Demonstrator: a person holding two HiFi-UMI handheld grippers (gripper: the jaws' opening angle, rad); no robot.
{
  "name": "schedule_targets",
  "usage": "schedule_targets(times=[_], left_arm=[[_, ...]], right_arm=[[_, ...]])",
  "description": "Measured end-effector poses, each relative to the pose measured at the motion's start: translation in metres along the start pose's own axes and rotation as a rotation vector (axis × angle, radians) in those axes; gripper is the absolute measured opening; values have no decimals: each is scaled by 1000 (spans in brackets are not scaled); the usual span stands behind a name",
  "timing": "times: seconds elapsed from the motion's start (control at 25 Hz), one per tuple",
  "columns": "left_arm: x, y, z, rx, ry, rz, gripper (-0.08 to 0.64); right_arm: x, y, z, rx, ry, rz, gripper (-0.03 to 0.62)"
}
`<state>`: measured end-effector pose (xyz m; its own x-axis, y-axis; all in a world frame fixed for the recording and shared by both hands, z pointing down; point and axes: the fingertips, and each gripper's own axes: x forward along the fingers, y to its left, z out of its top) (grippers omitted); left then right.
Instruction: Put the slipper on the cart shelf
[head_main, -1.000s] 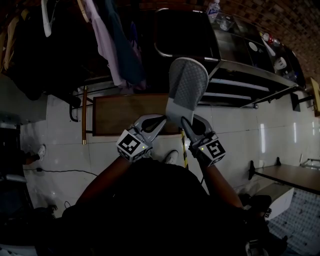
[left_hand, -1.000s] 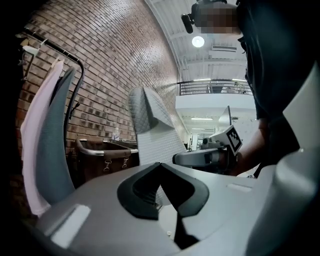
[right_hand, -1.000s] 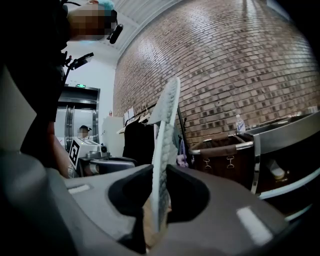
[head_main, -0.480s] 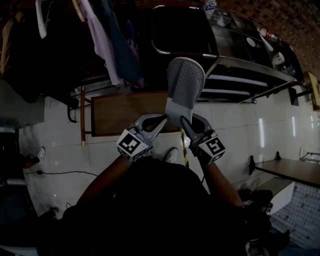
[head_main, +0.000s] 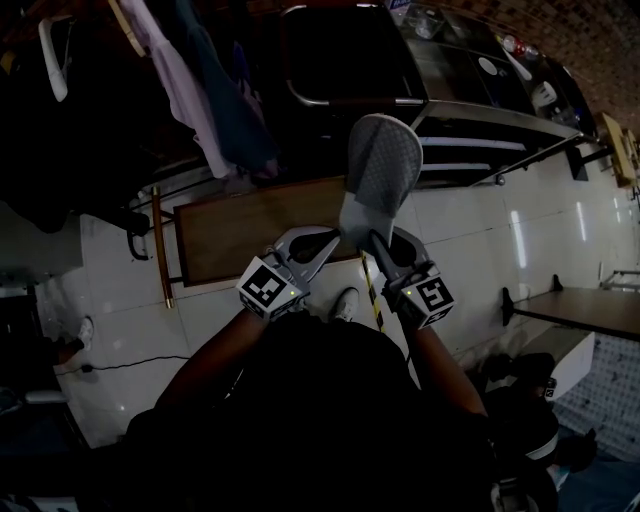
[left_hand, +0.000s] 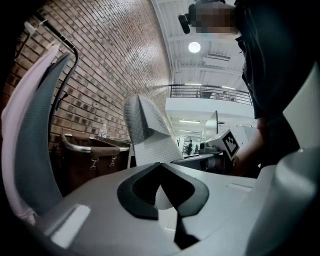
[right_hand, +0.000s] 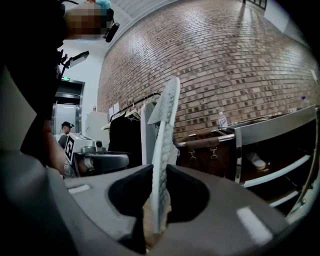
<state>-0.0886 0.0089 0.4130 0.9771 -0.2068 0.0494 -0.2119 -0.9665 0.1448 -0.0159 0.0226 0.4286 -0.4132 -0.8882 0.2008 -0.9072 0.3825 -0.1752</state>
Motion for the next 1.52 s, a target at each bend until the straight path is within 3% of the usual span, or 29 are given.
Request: schedule_targets(times=[0.32, 0.64, 1.12, 1.52], left_arm=[[20, -6, -10, -10, 25, -114, 0], [71, -30, -10, -11, 47, -152, 0], [205, -94, -11, 54, 57, -119, 0], [275, -129, -24, 59, 97, -105, 0]], right_arm=[[-22, -23, -6, 51, -20, -154, 64], [-67, -74, -9, 64, -54, -215, 64], [-141, -183, -7, 68, -74, -118, 64], [-169, -244, -41, 181, 2, -13, 64]])
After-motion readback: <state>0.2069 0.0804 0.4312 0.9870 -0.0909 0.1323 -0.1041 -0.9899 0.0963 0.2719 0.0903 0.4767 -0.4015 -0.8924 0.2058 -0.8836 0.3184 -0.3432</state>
